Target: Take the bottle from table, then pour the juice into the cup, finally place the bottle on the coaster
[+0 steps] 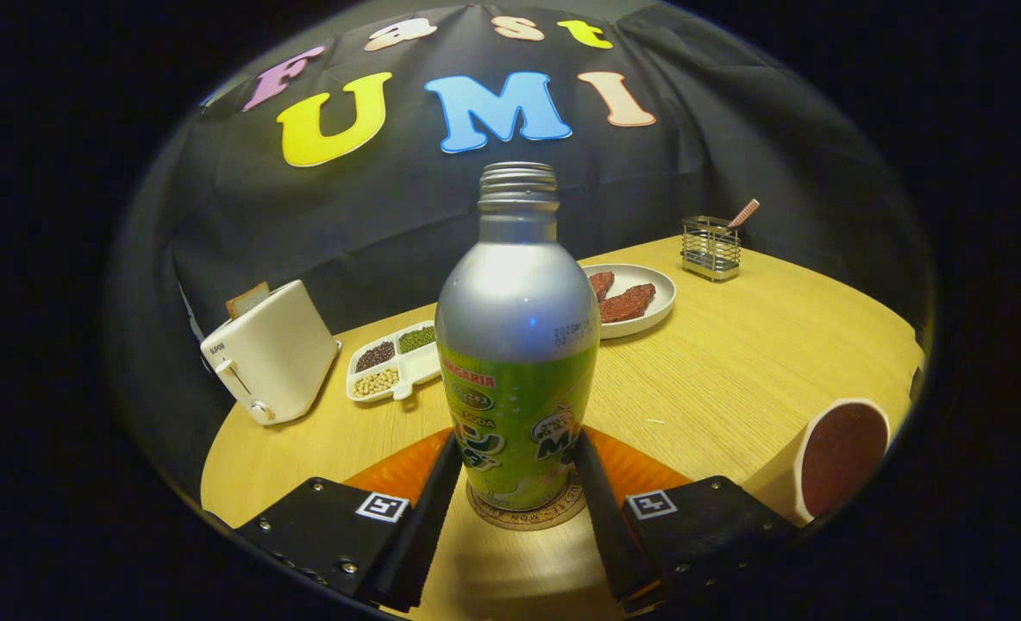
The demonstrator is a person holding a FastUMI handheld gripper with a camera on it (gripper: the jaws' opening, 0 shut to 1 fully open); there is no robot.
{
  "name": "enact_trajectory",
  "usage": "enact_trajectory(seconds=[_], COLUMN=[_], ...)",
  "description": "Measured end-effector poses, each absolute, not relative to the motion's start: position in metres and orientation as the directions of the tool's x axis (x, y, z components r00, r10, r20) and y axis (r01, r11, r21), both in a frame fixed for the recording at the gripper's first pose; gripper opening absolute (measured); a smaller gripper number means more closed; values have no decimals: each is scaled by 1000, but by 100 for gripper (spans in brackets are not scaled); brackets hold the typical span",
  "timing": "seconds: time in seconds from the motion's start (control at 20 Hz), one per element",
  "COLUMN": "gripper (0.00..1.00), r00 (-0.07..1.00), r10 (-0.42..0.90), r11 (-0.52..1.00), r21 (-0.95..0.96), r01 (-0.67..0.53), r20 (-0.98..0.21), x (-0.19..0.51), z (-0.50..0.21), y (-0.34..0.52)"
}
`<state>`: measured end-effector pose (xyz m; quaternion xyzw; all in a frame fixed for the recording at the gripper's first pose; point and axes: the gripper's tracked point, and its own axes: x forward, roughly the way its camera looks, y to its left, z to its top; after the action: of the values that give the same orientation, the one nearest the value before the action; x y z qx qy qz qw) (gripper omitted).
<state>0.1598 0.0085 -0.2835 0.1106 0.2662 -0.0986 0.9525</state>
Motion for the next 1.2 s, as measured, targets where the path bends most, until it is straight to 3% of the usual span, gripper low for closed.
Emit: enact_trajectory(seconds=[0.55, 0.65, 1.2], gripper=[86, 98, 98], r00=[802, 796, 875], r10=[-110, -102, -79], r11=[977, 980, 978], r21=[83, 78, 132], r01=[195, 184, 160], r20=[-587, -596, -479], x=[140, 134, 77], z=[-304, -305, -210], y=[24, 26, 18])
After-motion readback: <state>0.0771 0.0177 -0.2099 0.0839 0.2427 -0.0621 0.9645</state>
